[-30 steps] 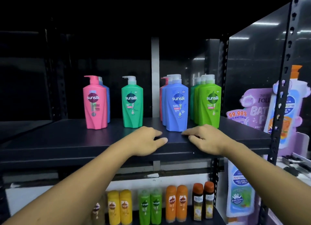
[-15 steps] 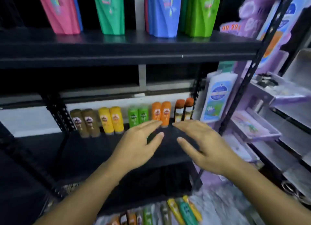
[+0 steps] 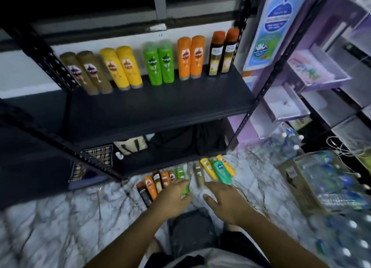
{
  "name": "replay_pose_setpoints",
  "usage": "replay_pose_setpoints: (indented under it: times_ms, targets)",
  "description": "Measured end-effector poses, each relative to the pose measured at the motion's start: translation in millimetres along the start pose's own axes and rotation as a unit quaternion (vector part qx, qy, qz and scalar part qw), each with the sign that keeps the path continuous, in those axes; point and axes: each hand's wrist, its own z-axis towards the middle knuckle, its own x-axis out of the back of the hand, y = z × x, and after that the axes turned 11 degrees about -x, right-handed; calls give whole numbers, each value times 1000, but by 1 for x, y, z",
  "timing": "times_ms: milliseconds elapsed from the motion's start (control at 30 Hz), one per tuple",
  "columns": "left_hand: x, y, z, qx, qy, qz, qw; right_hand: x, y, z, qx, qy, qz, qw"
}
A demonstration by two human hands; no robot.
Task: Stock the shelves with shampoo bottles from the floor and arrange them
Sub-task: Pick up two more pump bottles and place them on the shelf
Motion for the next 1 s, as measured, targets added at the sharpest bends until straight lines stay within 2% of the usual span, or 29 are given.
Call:
replay_pose_setpoints:
  times_ms: [100,233,433,633,767,867,1000]
  targets:
    - [-22,-14,-3,38,-33,-10,999,-18,3,8,-26,-57,-20,998]
    - [-43,-21,-9,82,-27,-33,996,-35,1,18,-11,-116,-44,992]
    - [-62,4,25,129,4,-47,990,-28,32,41,6,-136,-84,987]
    - [-59,32,83,122,12,-38,992,-2,96,72,26,-124,-130,983]
    - [-64,29,124,100,-18,-14,995,3,127,87,-19,-133,-136,982]
    - [-74,12,163,75,-42,-15,996,-11,148,108,-58,-143,-128,980]
    - [-107,-41,224,72,-71,-14,995,-66,183,160,-96,-162,-136,973]
